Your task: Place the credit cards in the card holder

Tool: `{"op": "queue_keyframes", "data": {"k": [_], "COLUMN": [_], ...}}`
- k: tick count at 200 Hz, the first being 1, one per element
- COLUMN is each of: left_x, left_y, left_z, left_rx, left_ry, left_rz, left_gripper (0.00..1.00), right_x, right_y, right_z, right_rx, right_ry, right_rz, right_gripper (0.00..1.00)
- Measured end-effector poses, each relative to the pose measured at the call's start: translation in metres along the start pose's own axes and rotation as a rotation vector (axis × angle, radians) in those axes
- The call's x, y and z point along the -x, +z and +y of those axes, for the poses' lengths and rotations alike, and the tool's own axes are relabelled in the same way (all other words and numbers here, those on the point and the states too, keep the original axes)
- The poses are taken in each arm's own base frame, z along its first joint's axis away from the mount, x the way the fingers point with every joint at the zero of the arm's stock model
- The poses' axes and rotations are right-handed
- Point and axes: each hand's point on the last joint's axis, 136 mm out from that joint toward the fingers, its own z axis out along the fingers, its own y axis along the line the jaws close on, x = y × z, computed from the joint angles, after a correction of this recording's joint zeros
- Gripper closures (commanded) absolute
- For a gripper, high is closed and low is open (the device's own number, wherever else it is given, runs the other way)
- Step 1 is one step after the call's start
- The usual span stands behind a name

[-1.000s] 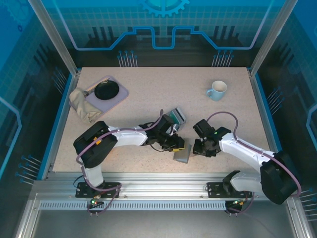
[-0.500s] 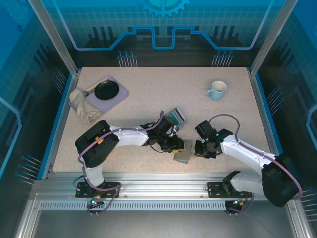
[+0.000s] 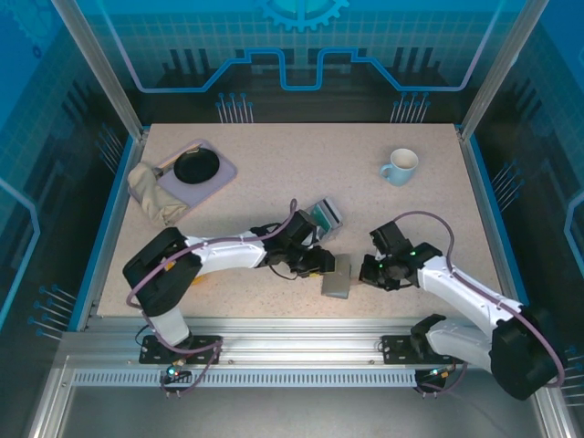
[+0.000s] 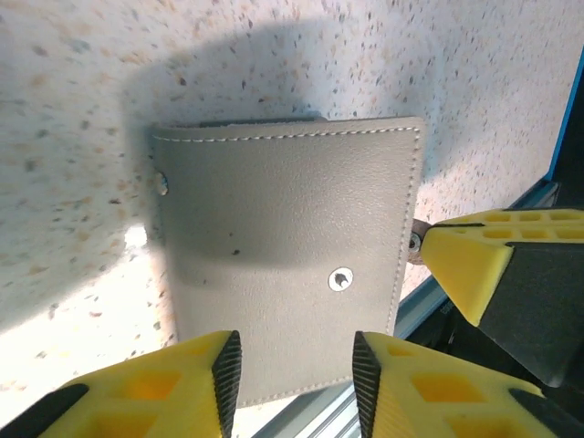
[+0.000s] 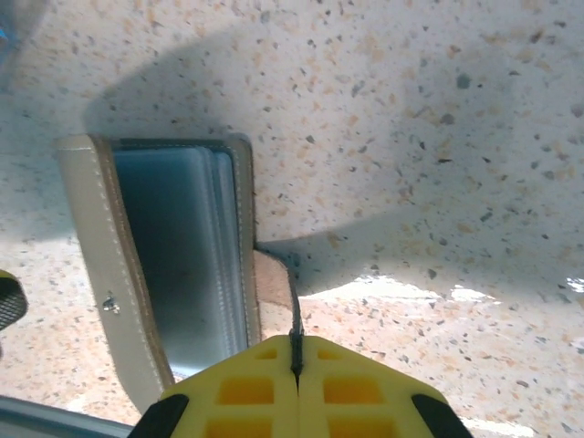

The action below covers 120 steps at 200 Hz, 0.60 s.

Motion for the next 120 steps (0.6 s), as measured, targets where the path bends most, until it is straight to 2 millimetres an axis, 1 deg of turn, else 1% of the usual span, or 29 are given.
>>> {"op": "queue_keyframes", "data": {"k": [16, 35, 60, 80, 98, 120], "left_x": [0.003, 0.004, 0.0, -0.004, -0.005, -0.004], "left_y": [-0.005, -0.006, 0.004, 0.012, 0.017, 0.021], "left_z": [0.003, 0.009, 0.024, 0.038, 0.043, 0.043], "left_rx": [0.042, 0.079, 0.128, 0.165, 0.179, 0.182], "left_ry": [0.012, 0.015, -0.006, -0.025, -0.033, -0.033], "left_rz": [-0.017, -0.019, 0.008, 0.032, 0.042, 0.046], "left_gripper": [0.56, 0.56, 0.56, 0.56, 0.55, 0.52], "right_x": [0.002, 0.004, 0.011, 0.013, 0.014, 0.015], "right_y": [0.0, 0.0, -0.001, 0.002, 0.003, 0.003], "right_z": [0.002, 0.005, 0.012, 0.013, 0.014, 0.017], "right_rx": [0.049, 0.099, 0.17, 0.194, 0.216, 0.239], "right_ry": [0.011, 0.018, 0.005, -0.002, -0.004, -0.011], "right_rz": [-0.001, 0.005, 0.011, 0.031, 0.042, 0.048], "right_gripper": [0.99, 0.99, 0.99, 0.99, 0.99, 0.99]}}
